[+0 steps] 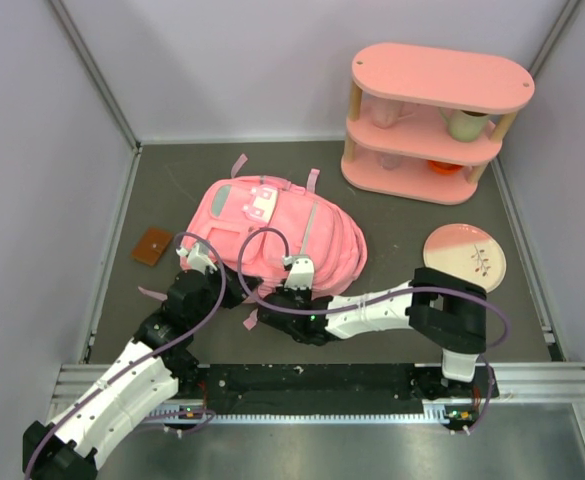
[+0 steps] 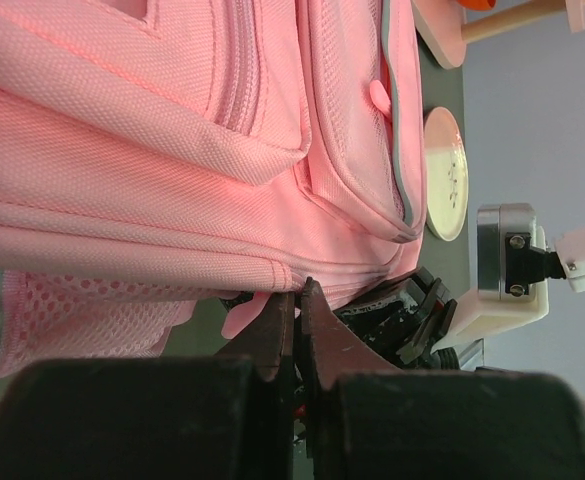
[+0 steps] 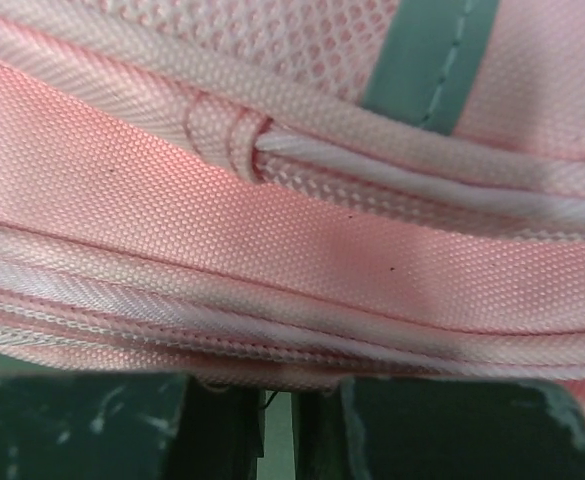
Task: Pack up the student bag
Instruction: Zip the student bag at the center of the board.
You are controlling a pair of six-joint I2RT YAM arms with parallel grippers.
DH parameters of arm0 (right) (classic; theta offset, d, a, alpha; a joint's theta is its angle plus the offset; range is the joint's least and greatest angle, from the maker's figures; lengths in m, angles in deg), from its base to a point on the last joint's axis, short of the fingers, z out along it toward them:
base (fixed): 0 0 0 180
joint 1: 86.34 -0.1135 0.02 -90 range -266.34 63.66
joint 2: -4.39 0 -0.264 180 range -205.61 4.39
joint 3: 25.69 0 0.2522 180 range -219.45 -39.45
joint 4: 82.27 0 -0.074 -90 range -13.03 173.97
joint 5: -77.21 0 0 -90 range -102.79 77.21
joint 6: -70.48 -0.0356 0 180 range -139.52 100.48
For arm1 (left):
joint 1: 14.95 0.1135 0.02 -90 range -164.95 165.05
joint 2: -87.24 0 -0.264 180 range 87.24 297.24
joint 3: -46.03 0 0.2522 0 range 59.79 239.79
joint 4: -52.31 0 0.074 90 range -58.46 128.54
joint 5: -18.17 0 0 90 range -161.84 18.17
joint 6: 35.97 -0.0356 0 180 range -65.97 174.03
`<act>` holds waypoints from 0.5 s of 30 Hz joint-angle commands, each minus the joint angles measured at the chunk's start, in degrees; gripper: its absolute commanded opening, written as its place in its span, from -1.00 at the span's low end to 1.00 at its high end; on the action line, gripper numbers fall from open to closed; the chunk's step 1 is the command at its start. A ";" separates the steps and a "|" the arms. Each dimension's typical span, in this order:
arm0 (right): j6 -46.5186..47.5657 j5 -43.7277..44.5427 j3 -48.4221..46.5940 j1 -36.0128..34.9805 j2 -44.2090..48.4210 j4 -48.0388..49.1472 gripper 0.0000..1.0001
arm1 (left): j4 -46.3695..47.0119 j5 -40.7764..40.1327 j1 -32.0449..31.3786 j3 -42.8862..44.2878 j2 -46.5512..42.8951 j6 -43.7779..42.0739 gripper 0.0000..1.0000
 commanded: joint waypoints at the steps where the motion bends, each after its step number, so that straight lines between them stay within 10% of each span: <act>1: 0.23 1.35 0.83 1.80 2.83 0.30 -0.95 | 5.53 2.30 -0.38 0.32 -1.42 -0.21 -1.00; 15: 0.05 -3.04 21.66 2.59 22.26 6.18 -1.00 | 1.75 -1.48 -0.46 0.68 -3.96 -2.50 -1.00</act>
